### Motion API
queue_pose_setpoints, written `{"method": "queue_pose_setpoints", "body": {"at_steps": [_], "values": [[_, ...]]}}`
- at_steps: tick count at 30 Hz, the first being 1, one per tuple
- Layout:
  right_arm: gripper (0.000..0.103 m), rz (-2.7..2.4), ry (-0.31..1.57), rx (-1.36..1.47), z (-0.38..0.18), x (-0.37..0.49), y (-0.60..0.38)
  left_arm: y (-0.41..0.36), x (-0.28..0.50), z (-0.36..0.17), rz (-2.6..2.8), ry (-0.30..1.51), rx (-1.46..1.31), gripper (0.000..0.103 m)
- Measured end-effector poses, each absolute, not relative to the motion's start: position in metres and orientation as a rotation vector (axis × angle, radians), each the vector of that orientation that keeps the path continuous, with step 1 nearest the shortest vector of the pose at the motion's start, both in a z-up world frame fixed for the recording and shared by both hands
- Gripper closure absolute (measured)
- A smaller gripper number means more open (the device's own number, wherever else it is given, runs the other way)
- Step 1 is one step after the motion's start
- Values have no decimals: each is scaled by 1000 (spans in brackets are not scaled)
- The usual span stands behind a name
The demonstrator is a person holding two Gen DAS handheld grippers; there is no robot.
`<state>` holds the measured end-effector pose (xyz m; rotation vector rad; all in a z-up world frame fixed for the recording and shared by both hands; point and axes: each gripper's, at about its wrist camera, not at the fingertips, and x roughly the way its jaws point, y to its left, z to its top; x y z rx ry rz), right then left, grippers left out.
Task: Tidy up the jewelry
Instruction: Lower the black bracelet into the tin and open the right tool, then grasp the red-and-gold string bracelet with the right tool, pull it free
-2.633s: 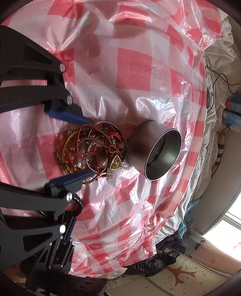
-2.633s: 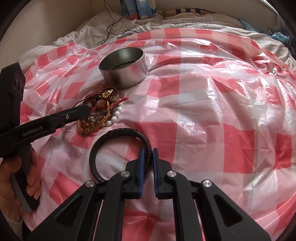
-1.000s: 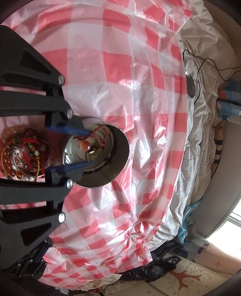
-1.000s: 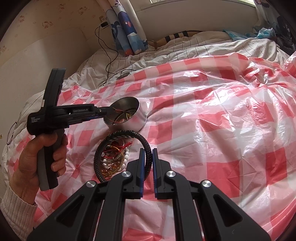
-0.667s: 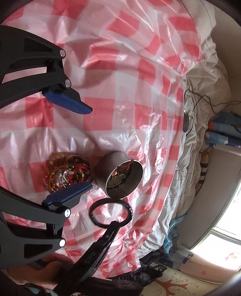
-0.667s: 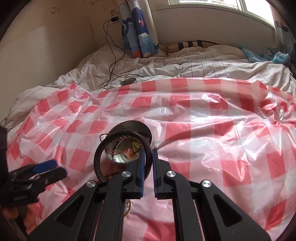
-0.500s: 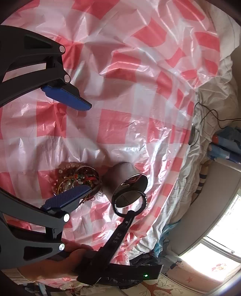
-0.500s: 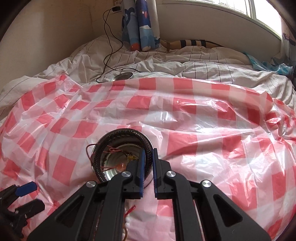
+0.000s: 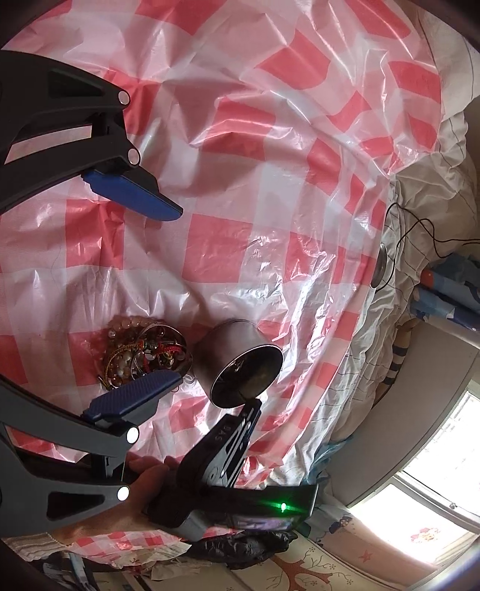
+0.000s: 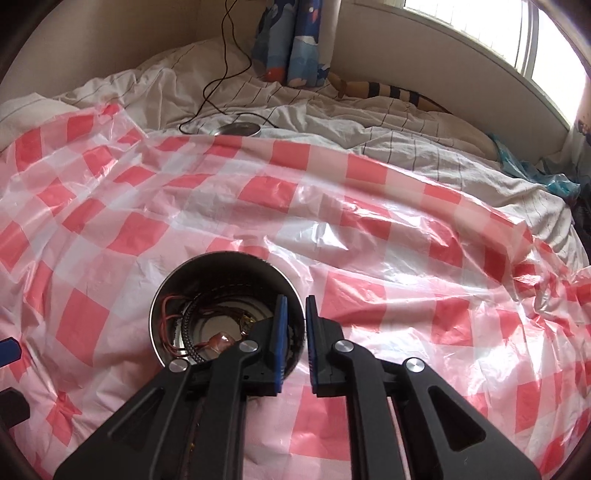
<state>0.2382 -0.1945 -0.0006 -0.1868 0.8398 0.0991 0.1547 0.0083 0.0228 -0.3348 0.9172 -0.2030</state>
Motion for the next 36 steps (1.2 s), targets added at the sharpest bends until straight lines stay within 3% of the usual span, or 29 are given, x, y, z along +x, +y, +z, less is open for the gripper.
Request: {"method": "queue_pose_setpoints", "body": {"at_steps": [1,3,13,17,21,36], "values": [[67,98,819,-173,5,228,-199,6,154,24,-203,916,-322,24],[61,97,786,-149,13,200,-209,0,153,26,-202,910,-293,23],[59,99,913,9,-24,80,-256,-27,143,33,-191,883,-171,14],[58,133,915,32,-20,69,-252,-32,138,28,-212,902,-167,14],[48,165,881,10,-9,56,-243,-34,136,30,-207,889,-148,14],[48,223,859,19,-20,66,-237,5,154,29,-221,952,-132,13]]}}
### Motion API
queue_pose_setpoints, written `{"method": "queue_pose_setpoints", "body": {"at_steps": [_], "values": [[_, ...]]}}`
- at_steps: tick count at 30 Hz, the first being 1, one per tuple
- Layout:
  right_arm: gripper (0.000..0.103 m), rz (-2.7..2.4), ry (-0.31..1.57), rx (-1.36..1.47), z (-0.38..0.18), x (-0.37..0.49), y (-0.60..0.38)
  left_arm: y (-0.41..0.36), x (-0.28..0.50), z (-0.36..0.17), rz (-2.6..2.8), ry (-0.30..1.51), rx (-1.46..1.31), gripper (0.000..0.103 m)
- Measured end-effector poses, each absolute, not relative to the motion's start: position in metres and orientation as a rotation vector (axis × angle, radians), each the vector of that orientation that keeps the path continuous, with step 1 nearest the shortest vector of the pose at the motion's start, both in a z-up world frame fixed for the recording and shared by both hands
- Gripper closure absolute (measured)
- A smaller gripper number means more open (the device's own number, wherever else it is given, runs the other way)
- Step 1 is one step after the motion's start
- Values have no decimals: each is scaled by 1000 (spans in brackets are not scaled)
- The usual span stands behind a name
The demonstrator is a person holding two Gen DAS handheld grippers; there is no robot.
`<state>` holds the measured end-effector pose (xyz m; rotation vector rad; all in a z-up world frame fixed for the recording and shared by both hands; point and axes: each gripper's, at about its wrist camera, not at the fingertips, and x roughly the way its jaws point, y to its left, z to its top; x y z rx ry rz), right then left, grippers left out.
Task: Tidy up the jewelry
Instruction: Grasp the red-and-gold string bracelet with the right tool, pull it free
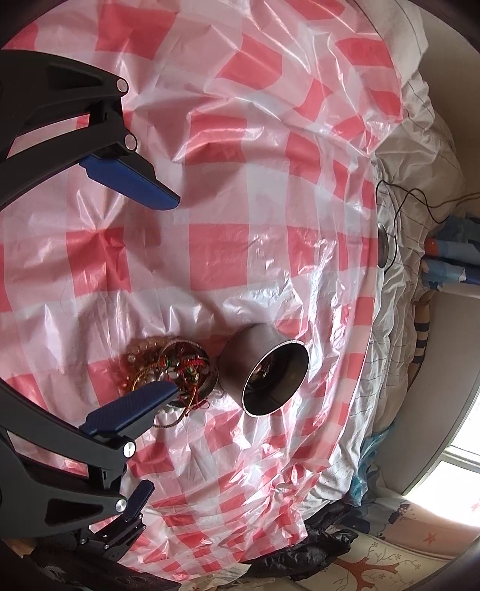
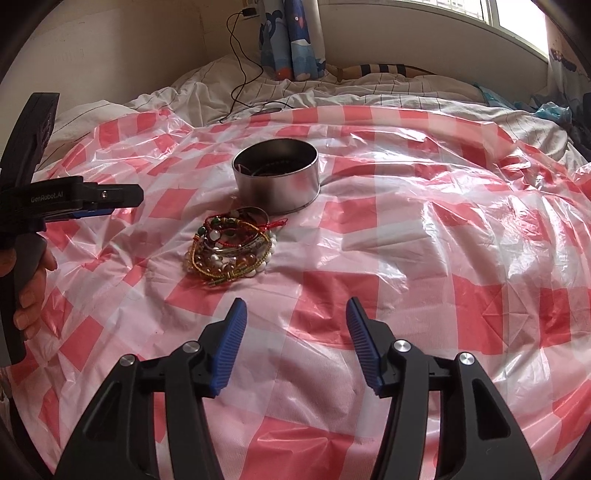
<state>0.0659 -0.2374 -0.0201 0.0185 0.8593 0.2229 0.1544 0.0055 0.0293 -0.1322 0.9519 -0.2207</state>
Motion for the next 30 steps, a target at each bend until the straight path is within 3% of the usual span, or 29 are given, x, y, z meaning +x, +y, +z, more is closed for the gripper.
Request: {"method": "queue_pose_setpoints", "body": {"at_steps": [11,18,20,21,24,30], "values": [[49,273,910,99,-27,102,-233,11,159,23,-243,974,-189,13],[66,312,966,171,-44,134,-227,13,159,22,-216,971,-194,13],[81,323,975,165,-45,140,-223,15,160,22,-209,970,-201,13],[94,330,984,165,-46,141,-222,16,160,22,-209,972,-200,13],[98,331,979,153,-44,136,-223,14,162,20,-211,979,-191,13],[99,344,954,168,-17,112,-236,2,162,15,-257,997,-177,13]]}}
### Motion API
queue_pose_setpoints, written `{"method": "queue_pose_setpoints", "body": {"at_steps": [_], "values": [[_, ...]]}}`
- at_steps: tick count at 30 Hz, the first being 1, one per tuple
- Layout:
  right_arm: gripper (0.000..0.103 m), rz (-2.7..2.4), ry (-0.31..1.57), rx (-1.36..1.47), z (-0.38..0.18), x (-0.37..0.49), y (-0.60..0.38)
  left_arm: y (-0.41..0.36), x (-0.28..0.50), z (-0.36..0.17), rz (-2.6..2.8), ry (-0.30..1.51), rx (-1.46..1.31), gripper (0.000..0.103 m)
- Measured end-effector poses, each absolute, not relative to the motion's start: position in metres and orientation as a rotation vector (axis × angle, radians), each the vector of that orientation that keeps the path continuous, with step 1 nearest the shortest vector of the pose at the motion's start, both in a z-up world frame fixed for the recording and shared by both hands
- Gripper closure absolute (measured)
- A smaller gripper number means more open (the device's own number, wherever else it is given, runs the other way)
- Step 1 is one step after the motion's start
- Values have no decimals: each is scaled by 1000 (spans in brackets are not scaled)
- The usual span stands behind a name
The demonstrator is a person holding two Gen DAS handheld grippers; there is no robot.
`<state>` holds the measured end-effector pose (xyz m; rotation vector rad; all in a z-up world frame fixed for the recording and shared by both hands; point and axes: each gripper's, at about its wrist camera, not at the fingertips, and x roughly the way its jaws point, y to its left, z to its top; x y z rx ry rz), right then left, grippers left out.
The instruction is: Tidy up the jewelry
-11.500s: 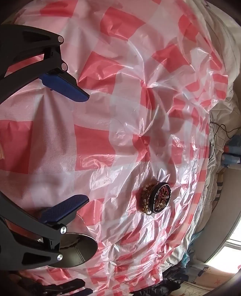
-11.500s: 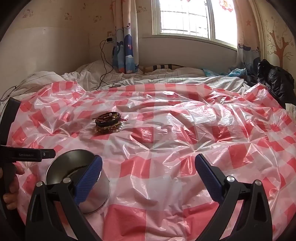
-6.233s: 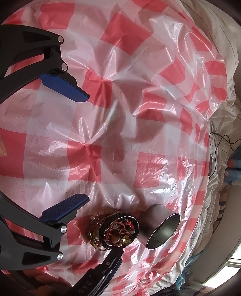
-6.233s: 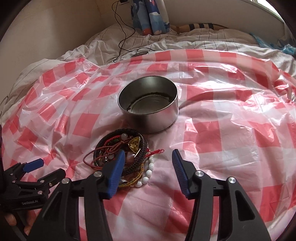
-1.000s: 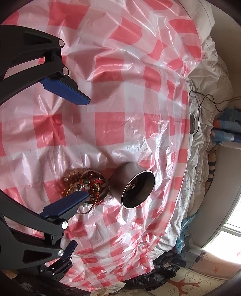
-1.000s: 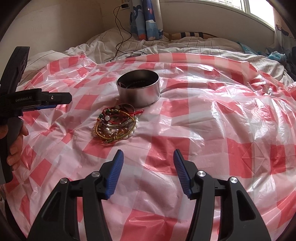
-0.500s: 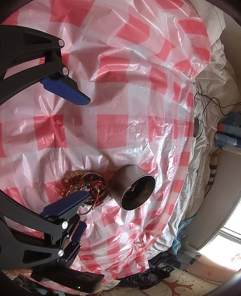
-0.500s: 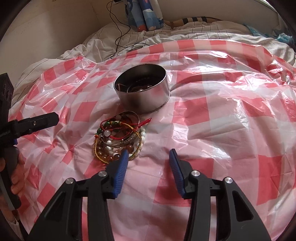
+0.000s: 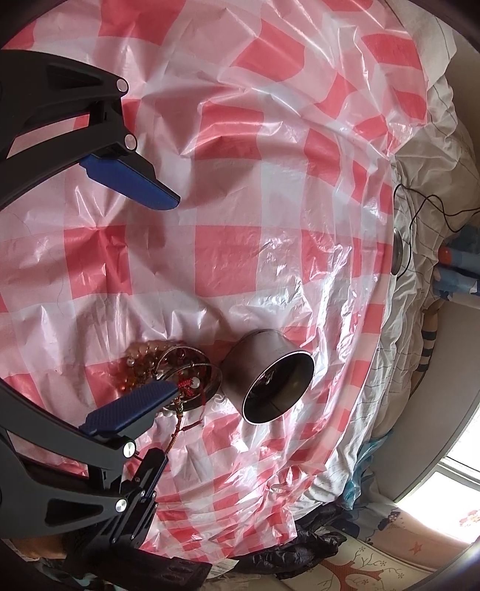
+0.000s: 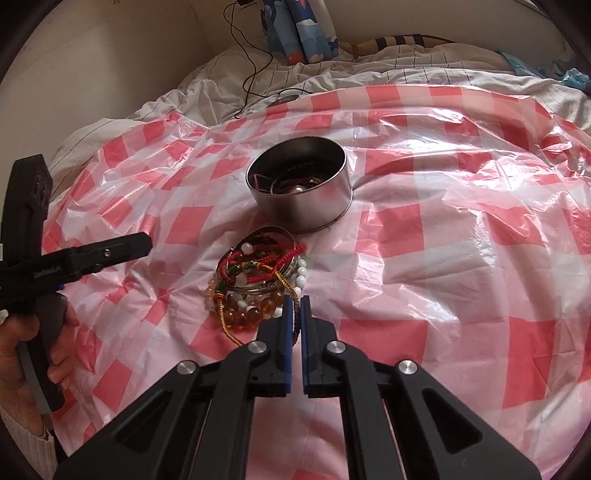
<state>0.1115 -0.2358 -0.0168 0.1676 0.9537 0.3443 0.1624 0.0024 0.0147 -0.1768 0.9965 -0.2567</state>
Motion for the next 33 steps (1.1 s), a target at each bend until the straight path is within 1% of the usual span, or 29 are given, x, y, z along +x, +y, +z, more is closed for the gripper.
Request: {"method": "queue_pose_setpoints", "body": {"at_steps": [5,8,9,11,12,15,19,23,26,28,29,31,33], "values": [[99,372,990,165,-9,94,-240,-18,159,11,-381,1027,-179,13],[99,487,1024,302,-10,75,-252,-23,158,9,-432,1046,-205,13],[99,493,1030,303,-9,67,-255,-23,157,9,-447,1049,-223,13],[99,358,1037,92,-12,53,-252,-25,156,9,-467,1057,-235,13],[99,318,1059,47,-21,51,-255,-27,155,8,-475,1063,-226,13],[99,321,1123,168,-39,55,-273,-42,150,4,-528,1091,-186,13],[99,323,1105,150,-36,54,-272,-71,140,-2,-633,1129,-117,13],[99,324,1124,144,-41,54,-270,-97,128,-6,-626,1091,-37,13],[99,322,1128,129,-42,54,-267,-116,119,-7,-584,1039,76,13],[99,321,1132,112,-43,54,-265,-123,116,-9,-581,1019,93,14],[99,320,1132,104,-44,54,-264,-124,116,-9,-580,1016,72,14],[99,317,1134,88,-44,54,-262,-122,120,-12,-607,1035,-17,23],[99,316,1135,82,-45,54,-262,-118,126,-18,-633,1061,-139,29]]}}
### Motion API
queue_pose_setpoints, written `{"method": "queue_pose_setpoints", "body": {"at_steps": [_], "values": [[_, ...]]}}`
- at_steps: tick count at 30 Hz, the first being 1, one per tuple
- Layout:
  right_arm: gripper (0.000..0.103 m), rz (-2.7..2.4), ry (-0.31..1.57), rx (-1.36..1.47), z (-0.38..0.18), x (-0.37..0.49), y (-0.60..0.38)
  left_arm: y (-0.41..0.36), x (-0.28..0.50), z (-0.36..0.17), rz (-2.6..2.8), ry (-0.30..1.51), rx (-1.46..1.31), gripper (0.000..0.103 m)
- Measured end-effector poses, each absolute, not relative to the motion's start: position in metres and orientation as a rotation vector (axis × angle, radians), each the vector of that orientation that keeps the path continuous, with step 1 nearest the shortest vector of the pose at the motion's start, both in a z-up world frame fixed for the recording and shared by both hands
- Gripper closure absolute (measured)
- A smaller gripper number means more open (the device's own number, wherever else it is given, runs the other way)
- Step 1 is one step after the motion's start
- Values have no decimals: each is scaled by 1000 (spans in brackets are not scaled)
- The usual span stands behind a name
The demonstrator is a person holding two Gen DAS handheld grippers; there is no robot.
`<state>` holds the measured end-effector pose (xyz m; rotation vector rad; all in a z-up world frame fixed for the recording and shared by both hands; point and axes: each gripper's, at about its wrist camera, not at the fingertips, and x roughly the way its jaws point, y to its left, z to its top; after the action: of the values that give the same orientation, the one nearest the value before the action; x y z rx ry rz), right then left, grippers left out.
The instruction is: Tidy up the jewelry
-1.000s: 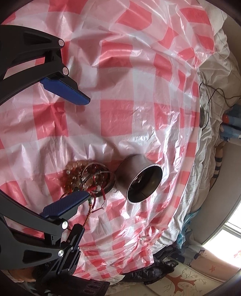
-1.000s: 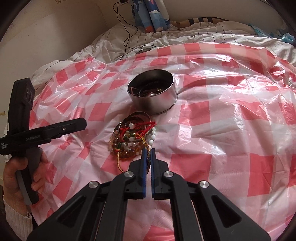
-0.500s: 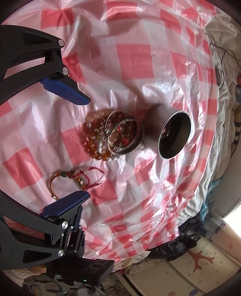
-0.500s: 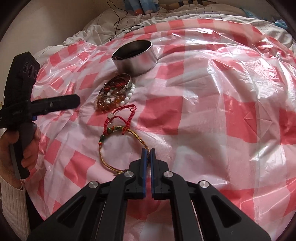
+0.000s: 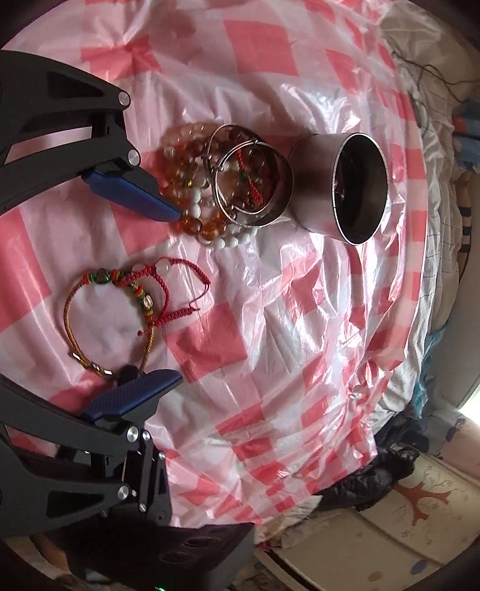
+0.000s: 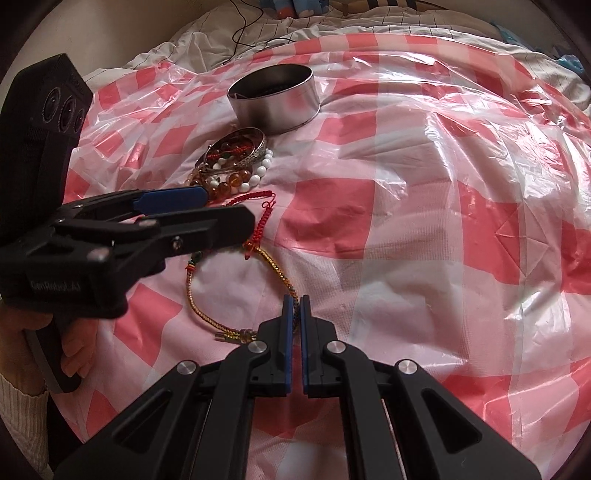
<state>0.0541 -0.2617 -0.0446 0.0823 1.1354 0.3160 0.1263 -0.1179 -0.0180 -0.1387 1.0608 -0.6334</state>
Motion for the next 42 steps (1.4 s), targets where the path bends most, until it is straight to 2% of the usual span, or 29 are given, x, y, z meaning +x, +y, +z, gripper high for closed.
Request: {"method": "queue_pose_setpoints", "body": {"at_steps": [2,7,11,13,15,25,35,42], "values": [[99,316,1138,82,-45,54,-262,-112,133,-26,-644,1087,-252,35],[99,316,1142,80,-46,54,-262,-94,142,-38,-611,1120,-407,62],[99,316,1143,81,-47,54,-262,-89,146,-43,-626,1157,-452,67],[99,315,1143,81,-47,55,-262,-94,145,-43,-638,1162,-442,85],[99,315,1143,81,-48,55,-261,-98,143,-44,-648,1166,-423,94],[99,315,1139,74,-47,55,-261,-84,147,-29,-677,1104,-510,94],[99,300,1124,53,-47,54,-257,-33,150,16,-777,936,-679,94],[99,303,1007,109,-22,50,-266,-19,150,27,-738,898,-661,94]]}}
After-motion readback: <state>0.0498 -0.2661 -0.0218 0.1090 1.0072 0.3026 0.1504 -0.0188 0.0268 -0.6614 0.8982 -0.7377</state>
